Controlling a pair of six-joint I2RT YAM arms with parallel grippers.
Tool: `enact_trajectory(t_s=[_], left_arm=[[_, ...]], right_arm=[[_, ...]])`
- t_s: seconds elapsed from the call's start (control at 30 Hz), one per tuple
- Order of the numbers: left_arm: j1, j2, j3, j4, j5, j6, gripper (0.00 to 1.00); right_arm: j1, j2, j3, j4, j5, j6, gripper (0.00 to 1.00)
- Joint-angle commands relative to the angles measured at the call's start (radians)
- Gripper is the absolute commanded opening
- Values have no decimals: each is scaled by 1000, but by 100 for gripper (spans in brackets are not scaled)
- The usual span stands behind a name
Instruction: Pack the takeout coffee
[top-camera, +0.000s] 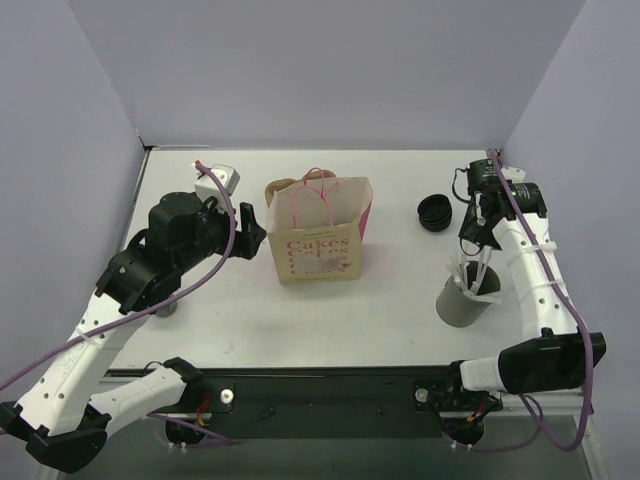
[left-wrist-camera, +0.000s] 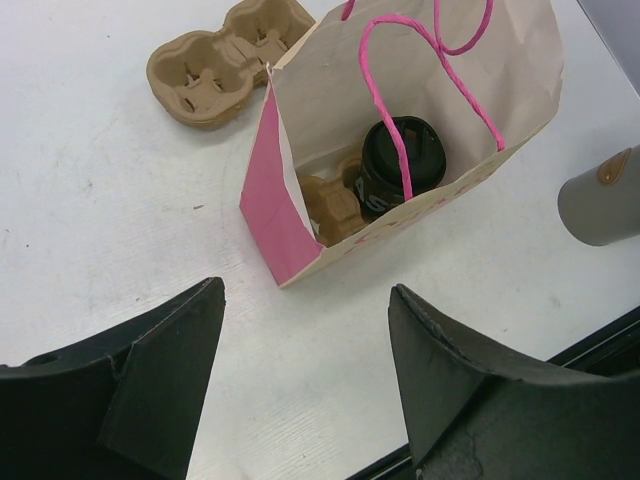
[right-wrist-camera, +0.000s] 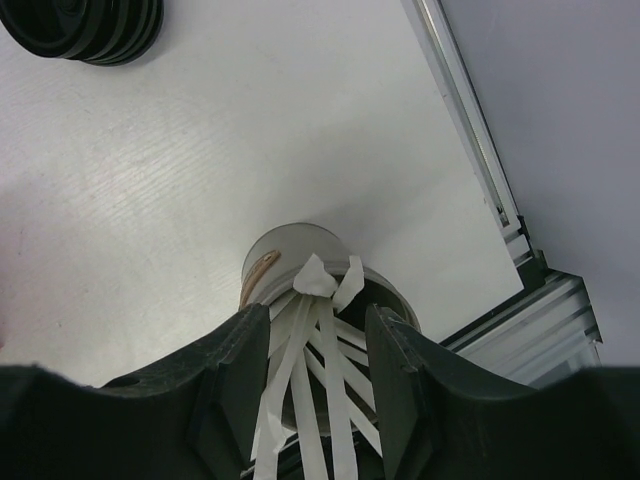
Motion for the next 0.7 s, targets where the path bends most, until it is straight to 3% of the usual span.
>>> enact_trajectory(t_s=[0.0, 0.3, 0.47, 0.67], left_arm=[[6, -7, 12, -6, -1, 21, 76], [6, 2, 15, -3, 1, 32, 76], [6, 5, 19, 3, -4, 33, 76], [6, 11, 14, 12, -9, 23, 76]], right_arm=[[-37, 38, -15, 32, -18, -44, 42], [-61, 64, -58, 98, -7, -62, 34], [-63, 48, -57, 99, 4, -80, 19], [-61, -8, -50, 84, -10, -102, 9]])
